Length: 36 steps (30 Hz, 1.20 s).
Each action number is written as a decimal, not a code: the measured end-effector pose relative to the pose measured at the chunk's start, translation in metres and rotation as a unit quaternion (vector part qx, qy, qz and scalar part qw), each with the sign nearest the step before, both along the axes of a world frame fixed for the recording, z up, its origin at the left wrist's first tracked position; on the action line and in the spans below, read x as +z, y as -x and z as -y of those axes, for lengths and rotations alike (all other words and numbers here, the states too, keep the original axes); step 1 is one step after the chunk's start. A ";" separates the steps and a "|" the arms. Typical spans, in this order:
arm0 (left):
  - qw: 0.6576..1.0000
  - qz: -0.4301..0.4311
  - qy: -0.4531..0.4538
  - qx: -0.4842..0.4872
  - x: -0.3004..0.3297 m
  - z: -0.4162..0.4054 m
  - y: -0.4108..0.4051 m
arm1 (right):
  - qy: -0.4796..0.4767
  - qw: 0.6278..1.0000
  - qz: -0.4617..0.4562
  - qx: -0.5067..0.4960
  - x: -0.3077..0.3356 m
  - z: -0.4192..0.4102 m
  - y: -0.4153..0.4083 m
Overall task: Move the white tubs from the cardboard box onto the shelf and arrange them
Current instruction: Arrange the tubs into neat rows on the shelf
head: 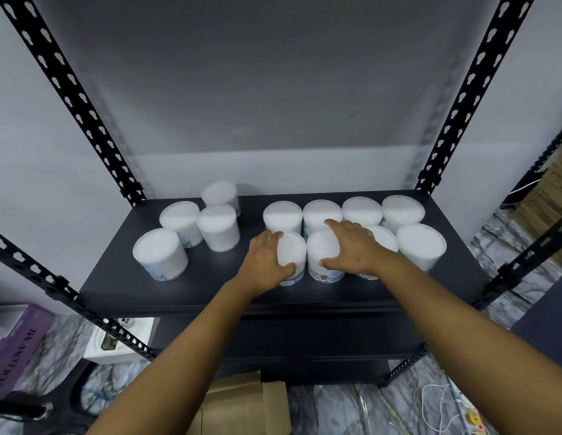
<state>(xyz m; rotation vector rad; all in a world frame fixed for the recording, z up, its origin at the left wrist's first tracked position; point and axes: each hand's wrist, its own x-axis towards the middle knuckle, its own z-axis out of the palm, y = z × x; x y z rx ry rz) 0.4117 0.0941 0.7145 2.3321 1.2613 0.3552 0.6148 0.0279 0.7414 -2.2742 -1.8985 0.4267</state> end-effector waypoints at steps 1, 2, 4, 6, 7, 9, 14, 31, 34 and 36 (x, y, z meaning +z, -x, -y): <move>1.000 0.001 0.000 -0.002 0.000 0.000 0.000 | -0.003 1.000 -0.002 0.001 0.000 0.001 0.000; 1.000 0.000 -0.005 -0.001 0.001 0.001 0.000 | -0.007 1.000 -0.005 -0.001 0.000 0.002 0.000; 1.000 -0.005 -0.018 0.010 0.001 0.001 0.000 | -0.009 1.000 -0.007 -0.003 0.000 0.004 0.000; 1.000 -0.019 -0.020 0.009 0.001 0.001 0.000 | -0.006 1.000 -0.002 0.001 -0.001 0.004 0.001; 1.000 -0.025 -0.016 0.003 0.001 0.000 -0.001 | -0.005 1.000 -0.001 0.006 -0.001 0.004 0.001; 1.000 -0.030 0.002 -0.008 0.003 0.000 -0.001 | -0.002 1.000 -0.010 0.016 -0.001 0.005 0.001; 0.998 -0.041 -0.045 0.015 0.000 0.001 -0.002 | -0.021 1.000 -0.015 0.015 -0.001 0.008 0.004; 1.000 -0.006 0.002 0.029 -0.005 0.000 0.007 | -0.029 0.999 0.040 0.005 -0.011 0.007 -0.005; 1.000 0.000 0.021 0.019 -0.004 -0.001 0.008 | -0.015 0.999 0.035 0.018 -0.011 0.005 -0.007; 1.000 0.004 0.023 0.019 -0.004 0.000 0.008 | -0.017 0.999 0.037 0.021 -0.013 0.006 -0.008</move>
